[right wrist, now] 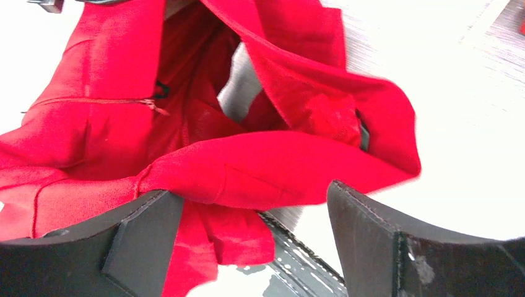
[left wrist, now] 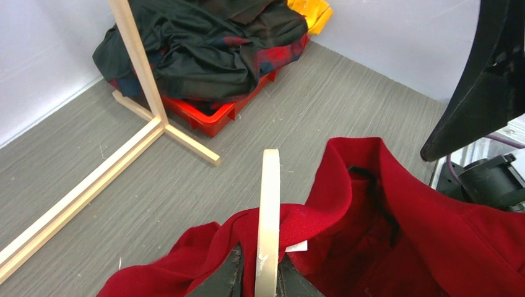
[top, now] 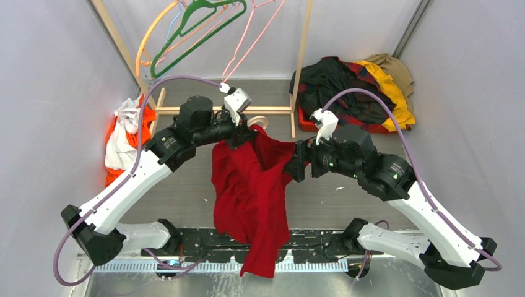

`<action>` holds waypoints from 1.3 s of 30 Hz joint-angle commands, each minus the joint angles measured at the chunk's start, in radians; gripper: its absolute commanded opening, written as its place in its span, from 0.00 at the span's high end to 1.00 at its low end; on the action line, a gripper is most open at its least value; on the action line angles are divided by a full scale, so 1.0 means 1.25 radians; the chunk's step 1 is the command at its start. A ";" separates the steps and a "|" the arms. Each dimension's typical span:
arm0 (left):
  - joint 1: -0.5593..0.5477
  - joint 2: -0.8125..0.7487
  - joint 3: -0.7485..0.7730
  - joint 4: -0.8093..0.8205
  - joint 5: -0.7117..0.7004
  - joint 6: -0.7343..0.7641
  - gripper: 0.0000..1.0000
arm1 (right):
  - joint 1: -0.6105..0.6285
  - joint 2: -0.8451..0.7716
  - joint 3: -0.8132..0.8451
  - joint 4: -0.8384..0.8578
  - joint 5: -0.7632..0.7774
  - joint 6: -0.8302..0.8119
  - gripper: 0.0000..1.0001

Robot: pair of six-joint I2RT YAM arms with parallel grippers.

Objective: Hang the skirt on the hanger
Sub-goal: Hang the skirt on the hanger.

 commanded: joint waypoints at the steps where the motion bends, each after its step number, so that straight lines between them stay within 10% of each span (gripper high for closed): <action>1: -0.011 -0.010 0.050 0.005 0.007 -0.009 1.00 | -0.011 0.025 0.053 -0.082 0.132 -0.020 0.11; 15: -0.011 0.020 0.051 -0.007 -0.066 0.006 1.00 | -0.011 -0.001 0.083 -0.153 0.289 -0.024 0.09; 27: -0.013 0.047 0.052 -0.006 -0.092 0.009 1.00 | -0.010 0.055 0.164 -0.037 0.024 -0.009 0.11; 39: -0.014 -0.029 0.027 0.017 0.010 -0.001 1.00 | -0.010 0.124 0.072 0.141 0.066 -0.021 0.15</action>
